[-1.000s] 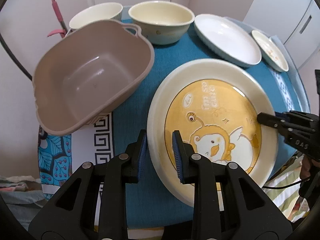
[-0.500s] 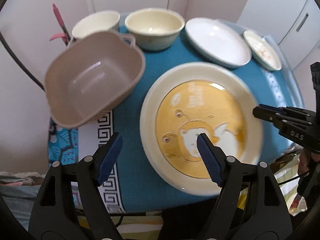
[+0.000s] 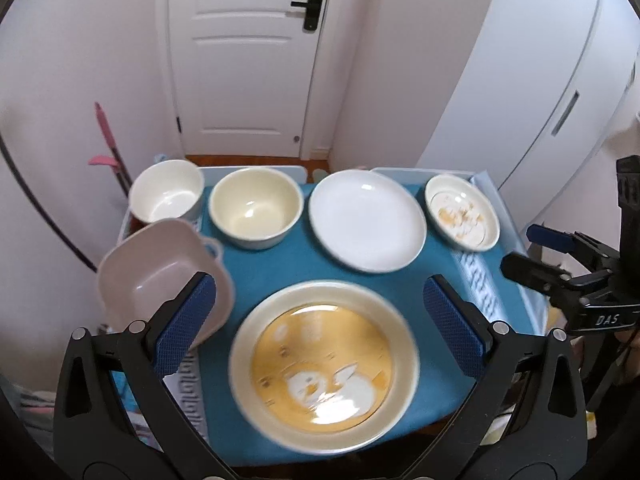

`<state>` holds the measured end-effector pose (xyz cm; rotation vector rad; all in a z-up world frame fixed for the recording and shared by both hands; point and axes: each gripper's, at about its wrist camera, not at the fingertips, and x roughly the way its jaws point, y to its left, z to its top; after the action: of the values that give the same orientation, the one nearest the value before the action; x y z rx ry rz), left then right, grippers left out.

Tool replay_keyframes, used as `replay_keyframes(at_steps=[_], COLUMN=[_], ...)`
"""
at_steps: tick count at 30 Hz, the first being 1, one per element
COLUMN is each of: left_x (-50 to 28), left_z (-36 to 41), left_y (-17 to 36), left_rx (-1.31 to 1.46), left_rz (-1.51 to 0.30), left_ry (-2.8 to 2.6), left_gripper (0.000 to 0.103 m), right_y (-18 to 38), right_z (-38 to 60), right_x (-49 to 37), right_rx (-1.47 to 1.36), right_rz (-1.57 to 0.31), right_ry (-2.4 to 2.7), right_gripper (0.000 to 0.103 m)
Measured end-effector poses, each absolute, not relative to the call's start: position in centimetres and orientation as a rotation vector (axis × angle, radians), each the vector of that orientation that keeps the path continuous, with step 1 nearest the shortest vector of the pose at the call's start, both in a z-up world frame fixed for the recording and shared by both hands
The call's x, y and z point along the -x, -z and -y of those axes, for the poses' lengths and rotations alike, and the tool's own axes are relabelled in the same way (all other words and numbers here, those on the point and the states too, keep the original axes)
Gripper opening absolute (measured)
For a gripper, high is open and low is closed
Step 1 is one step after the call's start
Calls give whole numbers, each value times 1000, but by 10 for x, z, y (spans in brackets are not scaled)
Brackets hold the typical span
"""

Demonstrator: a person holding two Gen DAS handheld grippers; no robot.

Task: Organize plates and bowls
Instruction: 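Open the left tool while the right tool lowers the yellow plate and releases, then grasp the rim of the plain white plate with both tools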

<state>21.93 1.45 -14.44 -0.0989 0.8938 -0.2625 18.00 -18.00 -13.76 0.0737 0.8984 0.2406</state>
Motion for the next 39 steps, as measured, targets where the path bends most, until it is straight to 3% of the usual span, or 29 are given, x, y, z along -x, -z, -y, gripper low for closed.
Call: replay_keyframes(at_steps=[10, 21, 27, 31, 35, 37, 39], left_x=[-257, -316, -340, -348, -352, -353, -352], left_z=[14, 39, 47, 55, 58, 59, 60], left_y=[162, 234, 275, 293, 300, 304, 308], left_rx=[242, 397, 432, 405, 386, 387, 395], left_rz=[-968, -1147, -1265, -1318, -1324, -1333, -1341], left_ry=[185, 8, -49, -61, -67, -73, -75], left_gripper=[103, 102, 81, 66, 60, 49, 44], right_y=[119, 203, 258, 280, 290, 293, 295], right_z=[230, 248, 235, 228, 225, 224, 223], right_x=[-256, -378, -411, -417, -421, -423, -420], right_rx=[92, 183, 209, 217, 224, 221, 230], right_rz=[-967, -1204, -1346, -1396, -1413, -1418, -1422], right_ry=[-230, -586, -724, -781, -817, -830, -846], right_gripper=[103, 101, 66, 52, 35, 34, 28])
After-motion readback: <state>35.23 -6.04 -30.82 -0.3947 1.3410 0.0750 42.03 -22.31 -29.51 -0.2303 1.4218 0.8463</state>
